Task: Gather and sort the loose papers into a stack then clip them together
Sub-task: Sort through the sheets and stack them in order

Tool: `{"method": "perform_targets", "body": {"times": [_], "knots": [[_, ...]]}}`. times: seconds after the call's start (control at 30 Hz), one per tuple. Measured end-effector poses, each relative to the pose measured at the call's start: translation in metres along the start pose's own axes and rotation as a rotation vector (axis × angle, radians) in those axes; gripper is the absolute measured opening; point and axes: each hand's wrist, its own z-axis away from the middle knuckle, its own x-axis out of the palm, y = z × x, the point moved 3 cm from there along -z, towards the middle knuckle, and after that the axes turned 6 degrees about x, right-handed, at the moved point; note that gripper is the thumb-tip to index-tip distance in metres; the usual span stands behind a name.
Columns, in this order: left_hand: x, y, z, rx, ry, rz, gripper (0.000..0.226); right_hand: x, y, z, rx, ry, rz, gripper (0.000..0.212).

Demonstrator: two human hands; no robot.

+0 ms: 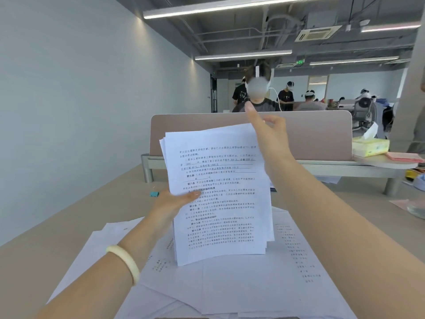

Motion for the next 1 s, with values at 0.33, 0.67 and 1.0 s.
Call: {"method": "perform_targets", "body": {"times": [0.33, 0.67, 1.0], "knots": [[0.004, -0.011, 0.007, -0.068, 0.05, 0.027, 0.053, -0.015, 0.005, -0.012, -0.169, 0.291, 0.217, 0.023], [0.014, -0.008, 0.012, 0.003, 0.028, -0.037, 0.047, 0.086, 0.004, 0.044, -0.776, -0.248, 1.365, 0.069], [0.013, -0.005, 0.009, 0.018, 0.121, -0.06, 0.017, -0.026, -0.017, -0.004, -0.45, -0.13, 1.485, 0.068]]}}
